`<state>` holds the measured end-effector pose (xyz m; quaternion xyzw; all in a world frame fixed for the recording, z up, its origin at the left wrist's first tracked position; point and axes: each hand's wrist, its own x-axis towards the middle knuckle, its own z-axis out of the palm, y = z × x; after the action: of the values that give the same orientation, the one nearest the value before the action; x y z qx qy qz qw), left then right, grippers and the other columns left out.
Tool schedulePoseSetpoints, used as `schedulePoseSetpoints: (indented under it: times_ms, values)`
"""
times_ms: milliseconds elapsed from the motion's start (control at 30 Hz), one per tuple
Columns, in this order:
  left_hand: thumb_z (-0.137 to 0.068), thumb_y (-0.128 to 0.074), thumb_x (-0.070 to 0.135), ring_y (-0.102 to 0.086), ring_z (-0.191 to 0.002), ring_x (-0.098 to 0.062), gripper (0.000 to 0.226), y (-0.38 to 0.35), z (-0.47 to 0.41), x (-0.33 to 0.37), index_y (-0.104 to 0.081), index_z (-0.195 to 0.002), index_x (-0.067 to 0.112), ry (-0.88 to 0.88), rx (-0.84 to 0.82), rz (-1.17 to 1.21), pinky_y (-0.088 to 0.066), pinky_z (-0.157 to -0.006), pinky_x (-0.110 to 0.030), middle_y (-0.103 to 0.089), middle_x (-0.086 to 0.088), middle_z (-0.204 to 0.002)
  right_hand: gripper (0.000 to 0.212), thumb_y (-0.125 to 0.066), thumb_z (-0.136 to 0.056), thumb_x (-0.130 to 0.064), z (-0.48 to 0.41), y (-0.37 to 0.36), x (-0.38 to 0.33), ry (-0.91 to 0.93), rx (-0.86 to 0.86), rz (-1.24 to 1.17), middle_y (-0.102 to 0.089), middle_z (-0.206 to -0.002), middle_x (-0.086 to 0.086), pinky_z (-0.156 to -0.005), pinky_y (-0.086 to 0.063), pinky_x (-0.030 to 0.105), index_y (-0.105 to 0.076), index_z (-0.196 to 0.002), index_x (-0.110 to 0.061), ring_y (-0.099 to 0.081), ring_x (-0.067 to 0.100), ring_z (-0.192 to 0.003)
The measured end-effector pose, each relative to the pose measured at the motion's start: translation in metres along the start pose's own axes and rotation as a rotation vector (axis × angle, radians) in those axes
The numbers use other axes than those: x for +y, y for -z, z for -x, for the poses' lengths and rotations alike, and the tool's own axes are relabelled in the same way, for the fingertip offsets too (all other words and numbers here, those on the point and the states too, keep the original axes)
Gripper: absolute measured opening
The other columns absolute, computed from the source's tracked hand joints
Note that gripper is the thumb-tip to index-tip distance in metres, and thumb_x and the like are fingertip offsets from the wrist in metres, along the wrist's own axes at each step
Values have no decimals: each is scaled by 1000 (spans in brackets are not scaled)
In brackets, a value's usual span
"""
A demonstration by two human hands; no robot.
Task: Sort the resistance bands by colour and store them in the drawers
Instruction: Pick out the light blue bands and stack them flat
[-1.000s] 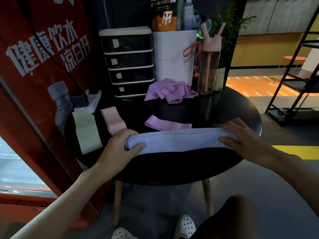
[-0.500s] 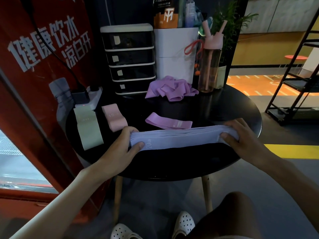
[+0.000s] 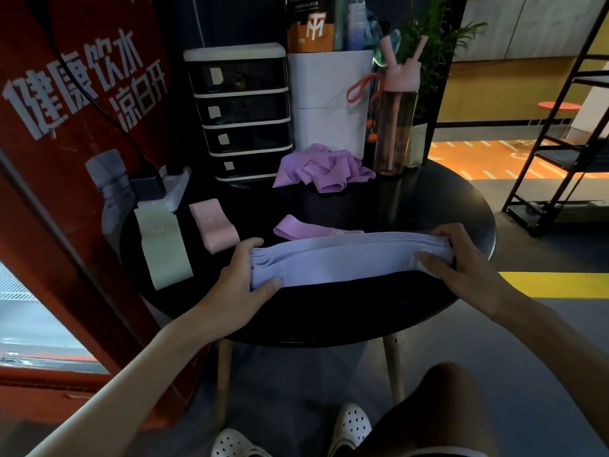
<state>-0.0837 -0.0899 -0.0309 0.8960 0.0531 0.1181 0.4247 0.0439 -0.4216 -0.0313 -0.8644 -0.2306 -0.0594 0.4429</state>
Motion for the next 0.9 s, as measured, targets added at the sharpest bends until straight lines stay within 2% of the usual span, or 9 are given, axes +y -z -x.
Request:
schedulePoseSetpoints:
  times_ms: [133,267,367,500,567,633,733,833,900]
  values:
    - [-97,-60,12,-56,-85,3,27,-1,1,0,-43,-116,19,-16,111,12,-42,-69,-6,-56,5,-106,22,-58,-94,-21,2,2,1,29,6,18,-53,-95,-6,-61,-47,13,-44,-110,-18,-56,-5,-82]
    - [-92,-66,6,-57,-80,10,26,2,0,2,-51,-111,18,-40,169,34,-45,-68,-11,-59,5,-100,22,-62,-91,-19,-3,3,0,66,50,63,-53,-91,-8,-61,-43,15,-48,-107,-17,-55,3,-82]
    - [-87,-73,6,-64,-98,-5,40,11,-5,6,-55,-118,24,40,223,263,-55,-73,-21,-61,0,-113,31,-64,-91,-13,-8,8,-10,17,101,-81,-57,-99,-5,-70,-46,22,-48,-118,-16,-58,8,-90]
    - [-86,-75,4,-69,-97,-26,44,16,-11,13,-53,-124,6,275,236,567,-59,-59,-26,-61,-15,-122,43,-63,-93,-16,-13,20,-24,-202,51,-385,-55,-114,1,-77,-51,32,-43,-131,-20,-57,16,-103]
    - [-84,-77,5,-70,-94,-27,46,14,-13,13,-52,-123,4,355,211,546,-59,-59,-26,-60,-16,-121,44,-66,-89,-16,-18,22,-22,-324,-34,-290,-53,-119,8,-78,-49,36,-48,-129,-16,-55,25,-106]
    - [-84,-78,5,-69,-94,-28,47,12,-14,12,-50,-122,5,394,204,503,-60,-58,-26,-59,-18,-119,32,-67,-87,-17,-22,19,-19,-388,-148,-88,-57,-113,11,-70,-46,32,-56,-117,-17,-56,24,-98]
    - [-84,-77,3,-68,-98,-28,48,11,-14,14,-48,-122,4,393,221,491,-62,-59,-29,-56,-16,-122,19,-62,-93,-24,-22,19,-22,-347,-289,193,-57,-106,12,-67,-44,31,-54,-109,-16,-56,23,-90]
    - [-84,-76,1,-68,-96,-24,48,15,-14,20,-45,-121,6,294,246,433,-61,-58,-29,-56,-14,-124,44,-56,-95,-43,-24,28,-25,-251,-410,567,-50,-106,6,-71,-46,30,-43,-128,-16,-55,20,-90]
    - [-84,-75,1,-70,-82,-16,51,21,-16,33,-42,-120,11,179,241,330,-60,-58,-29,-62,-15,-113,61,-50,-86,-65,-28,31,-34,-193,-365,743,-47,-110,4,-83,-48,39,-46,-128,-22,-53,23,-99]
